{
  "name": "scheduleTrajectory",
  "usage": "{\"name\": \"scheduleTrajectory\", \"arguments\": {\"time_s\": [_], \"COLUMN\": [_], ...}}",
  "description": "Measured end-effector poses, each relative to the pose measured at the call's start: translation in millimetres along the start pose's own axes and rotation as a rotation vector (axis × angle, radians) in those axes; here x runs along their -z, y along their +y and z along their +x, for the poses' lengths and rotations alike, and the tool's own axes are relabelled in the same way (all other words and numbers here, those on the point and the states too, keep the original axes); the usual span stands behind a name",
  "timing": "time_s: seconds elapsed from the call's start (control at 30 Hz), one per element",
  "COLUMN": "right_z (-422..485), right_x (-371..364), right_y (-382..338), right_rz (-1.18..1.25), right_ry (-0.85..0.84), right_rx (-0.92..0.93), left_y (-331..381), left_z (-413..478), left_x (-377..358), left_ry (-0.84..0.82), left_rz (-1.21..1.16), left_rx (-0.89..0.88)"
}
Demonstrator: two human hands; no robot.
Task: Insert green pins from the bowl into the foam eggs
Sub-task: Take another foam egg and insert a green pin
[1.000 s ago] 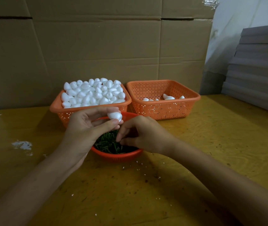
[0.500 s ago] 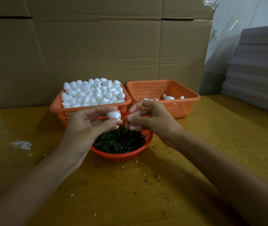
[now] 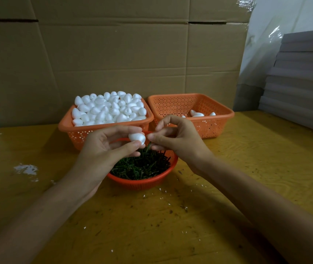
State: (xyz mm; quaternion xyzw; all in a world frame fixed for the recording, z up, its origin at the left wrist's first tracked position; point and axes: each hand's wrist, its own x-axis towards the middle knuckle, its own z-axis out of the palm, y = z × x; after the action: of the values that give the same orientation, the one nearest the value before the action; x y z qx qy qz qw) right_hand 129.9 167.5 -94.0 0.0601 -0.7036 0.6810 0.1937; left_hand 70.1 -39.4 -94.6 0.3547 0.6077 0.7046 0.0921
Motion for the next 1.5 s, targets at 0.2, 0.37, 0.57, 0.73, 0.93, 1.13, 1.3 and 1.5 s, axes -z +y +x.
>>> {"name": "scheduleTrajectory", "arguments": {"time_s": [0.2, 0.37, 0.57, 0.73, 0.93, 1.13, 1.3, 1.5], "right_z": [-3, -3, -2, -1, 1, 1, 1, 2], "right_x": [-3, -1, 0, 2, 6, 7, 8, 8], "right_y": [-4, -5, -4, -5, -6, -8, -8, -5], "right_rz": [0.064, 0.106, 0.112, 0.14, 0.148, 0.131, 0.125, 0.11], "right_ry": [0.016, 0.022, 0.005, -0.023, -0.079, -0.125, -0.088, -0.099], "right_rx": [-0.026, -0.039, -0.043, -0.072, -0.09, -0.066, -0.066, -0.069], "left_y": [1, 2, 5, 6, 8, 8, 8, 8], "left_z": [-1, -1, -2, -2, -3, -3, -3, -3], "left_x": [0, 0, 1, 0, -1, -1, 0, 1], "left_ry": [-0.036, -0.056, -0.096, -0.087, -0.078, -0.081, -0.089, -0.092], "left_rz": [0.066, 0.084, 0.118, 0.115, 0.114, 0.118, 0.122, 0.123], "left_rx": [0.005, 0.019, 0.029, 0.027, 0.025, 0.019, 0.016, 0.017]}}
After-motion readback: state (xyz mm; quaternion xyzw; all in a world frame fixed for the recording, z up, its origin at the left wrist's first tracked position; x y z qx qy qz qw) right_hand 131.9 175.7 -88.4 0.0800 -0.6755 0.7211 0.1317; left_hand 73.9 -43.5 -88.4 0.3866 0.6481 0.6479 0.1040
